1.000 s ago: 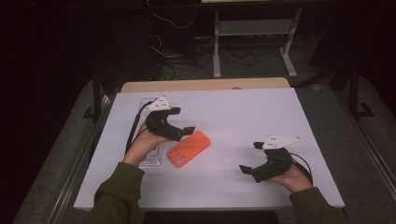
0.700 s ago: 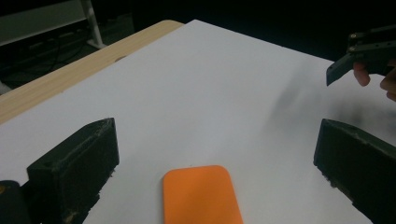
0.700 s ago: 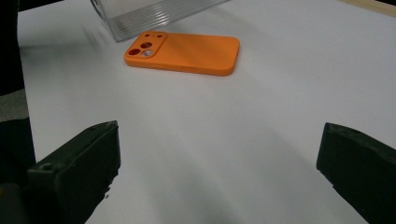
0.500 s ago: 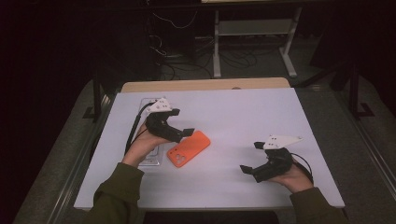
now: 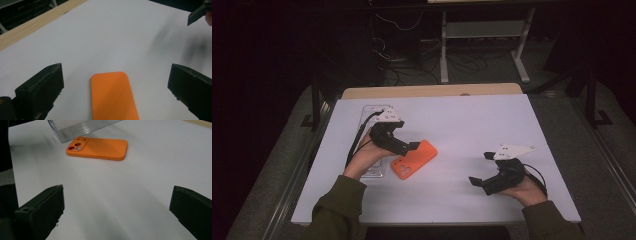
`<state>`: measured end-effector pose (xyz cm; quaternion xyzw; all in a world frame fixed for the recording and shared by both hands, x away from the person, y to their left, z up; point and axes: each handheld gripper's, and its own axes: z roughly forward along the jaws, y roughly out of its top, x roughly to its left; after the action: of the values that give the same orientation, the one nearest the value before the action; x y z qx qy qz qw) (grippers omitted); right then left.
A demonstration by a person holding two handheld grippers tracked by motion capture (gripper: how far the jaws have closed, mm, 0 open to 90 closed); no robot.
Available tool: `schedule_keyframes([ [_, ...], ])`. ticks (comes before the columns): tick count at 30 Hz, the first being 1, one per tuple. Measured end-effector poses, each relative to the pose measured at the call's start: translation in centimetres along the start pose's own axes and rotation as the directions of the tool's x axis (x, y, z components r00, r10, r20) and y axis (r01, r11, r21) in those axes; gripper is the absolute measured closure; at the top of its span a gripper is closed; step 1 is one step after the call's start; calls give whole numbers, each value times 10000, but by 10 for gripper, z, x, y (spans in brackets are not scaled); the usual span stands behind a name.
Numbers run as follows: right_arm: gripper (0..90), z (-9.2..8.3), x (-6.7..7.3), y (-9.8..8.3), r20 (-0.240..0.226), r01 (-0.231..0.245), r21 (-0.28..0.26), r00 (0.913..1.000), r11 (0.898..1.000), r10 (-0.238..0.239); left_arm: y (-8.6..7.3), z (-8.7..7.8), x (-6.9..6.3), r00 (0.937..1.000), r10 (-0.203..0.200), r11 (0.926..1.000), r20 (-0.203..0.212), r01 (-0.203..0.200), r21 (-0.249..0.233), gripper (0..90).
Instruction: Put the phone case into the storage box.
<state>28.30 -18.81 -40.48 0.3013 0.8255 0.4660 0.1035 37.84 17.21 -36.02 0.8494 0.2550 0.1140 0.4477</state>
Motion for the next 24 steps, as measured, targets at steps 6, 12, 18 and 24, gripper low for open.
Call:
schedule_keyframes([
  [6,0,0,0,0,9,-8,6,10000,10000,8,-2,-1,0,9999,-45,9988,-154,52,477,0],
  [12,0,0,0,0,18,-16,-13,10000,10000,16,-3,-1,0,9998,57,9971,-213,-41,763,0],
  [18,0,0,0,0,14,-6,-14,10000,10000,6,-3,0,-1,9996,142,9938,-225,-117,1108,0],
  [24,0,-1,0,0,13,-31,-11,10000,10000,31,-4,2,-3,9993,267,9879,-260,-224,1535,0],
])
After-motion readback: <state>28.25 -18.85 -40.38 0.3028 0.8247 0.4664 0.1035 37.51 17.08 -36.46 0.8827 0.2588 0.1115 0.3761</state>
